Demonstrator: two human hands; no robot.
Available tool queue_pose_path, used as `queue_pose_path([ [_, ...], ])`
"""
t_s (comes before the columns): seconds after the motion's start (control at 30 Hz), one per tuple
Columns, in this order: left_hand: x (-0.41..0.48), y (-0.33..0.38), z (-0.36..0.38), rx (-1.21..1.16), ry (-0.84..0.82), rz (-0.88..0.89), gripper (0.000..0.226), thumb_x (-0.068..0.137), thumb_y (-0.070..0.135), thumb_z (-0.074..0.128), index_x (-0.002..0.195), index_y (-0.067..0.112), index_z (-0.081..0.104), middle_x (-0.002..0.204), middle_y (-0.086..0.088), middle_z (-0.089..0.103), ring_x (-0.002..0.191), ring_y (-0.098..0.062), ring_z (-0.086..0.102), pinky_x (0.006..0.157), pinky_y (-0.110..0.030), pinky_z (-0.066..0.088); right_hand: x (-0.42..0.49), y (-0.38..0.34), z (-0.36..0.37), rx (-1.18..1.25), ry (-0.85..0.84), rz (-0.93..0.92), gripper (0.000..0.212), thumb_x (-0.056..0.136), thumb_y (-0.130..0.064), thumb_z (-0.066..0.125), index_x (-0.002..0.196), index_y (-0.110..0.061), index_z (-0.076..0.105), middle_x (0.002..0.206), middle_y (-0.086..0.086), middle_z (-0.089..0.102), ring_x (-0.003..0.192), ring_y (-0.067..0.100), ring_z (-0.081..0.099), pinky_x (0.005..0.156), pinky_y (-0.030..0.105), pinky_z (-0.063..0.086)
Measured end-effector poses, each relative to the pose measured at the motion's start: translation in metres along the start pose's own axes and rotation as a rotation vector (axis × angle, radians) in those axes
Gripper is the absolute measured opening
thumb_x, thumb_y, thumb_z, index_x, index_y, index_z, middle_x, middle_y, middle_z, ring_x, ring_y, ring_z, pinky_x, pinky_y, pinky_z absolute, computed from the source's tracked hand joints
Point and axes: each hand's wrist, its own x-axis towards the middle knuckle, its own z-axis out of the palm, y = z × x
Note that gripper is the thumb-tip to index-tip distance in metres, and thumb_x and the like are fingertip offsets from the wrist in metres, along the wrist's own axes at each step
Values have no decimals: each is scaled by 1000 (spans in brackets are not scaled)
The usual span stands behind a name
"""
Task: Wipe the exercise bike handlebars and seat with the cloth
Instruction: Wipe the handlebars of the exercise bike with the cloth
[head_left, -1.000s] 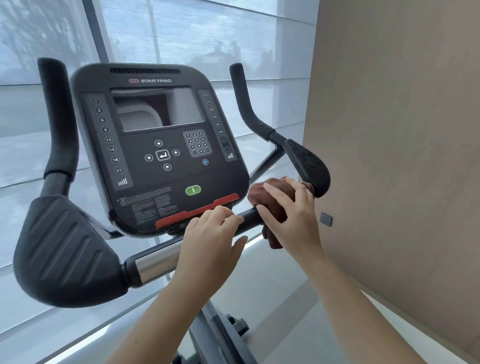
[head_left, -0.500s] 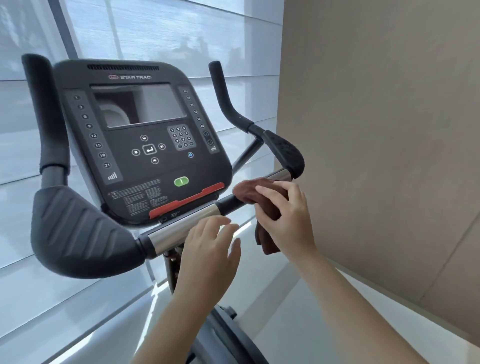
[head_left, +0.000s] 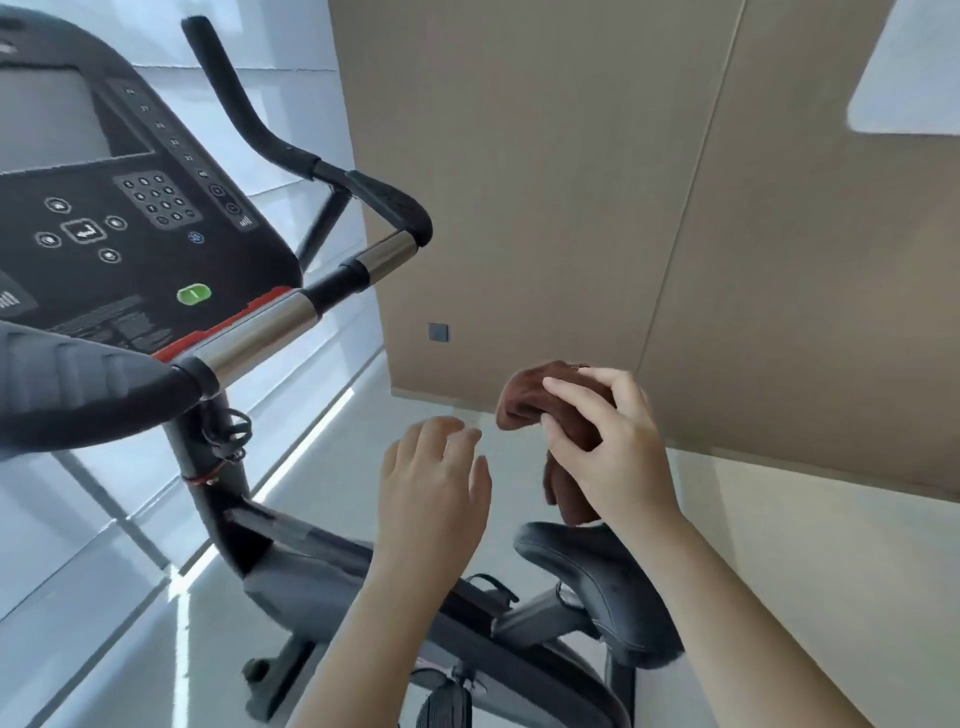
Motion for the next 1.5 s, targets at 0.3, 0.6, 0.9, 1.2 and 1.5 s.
queue_pose_path([
  [0.3,-15,91,28,-181,-37,182,22,69,2,73,91,4,67,92,-12,66,81,-32,62,70,-40,49,-54,35,-98,-188,57,131,29,75,-15,72,104,-18,70,107,7,59,101,27,56,83,25,40],
  [0.6,-5,207,88,-233,-105,268,23,69,2,74,90,4,67,91,-12,67,80,-32,62,69,-41,50,-63,126,-187,-238,104,205,30,76,-17,71,106,-21,69,110,4,58,104,25,54,86,22,39],
  [0.9,25,353,177,-277,-76,181,20,70,0,73,87,8,67,87,-9,66,79,-30,61,70,-38,48,-34,255,-285,-201,44,175,28,78,-22,69,106,-22,68,111,2,57,105,24,54,82,27,42],
  [1.2,73,384,242,-163,-58,96,24,69,4,74,91,5,67,92,-11,67,84,-31,62,74,-41,49,18,345,-296,-152,3,159,30,76,-18,72,105,-21,69,109,3,58,103,25,56,81,27,41],
  [1.5,183,353,326,-13,10,11,24,66,5,76,88,5,67,89,-10,67,83,-32,63,73,-40,50,141,432,-221,-30,-92,68,28,78,-21,68,107,-22,68,111,0,56,106,20,51,85,19,35],
])
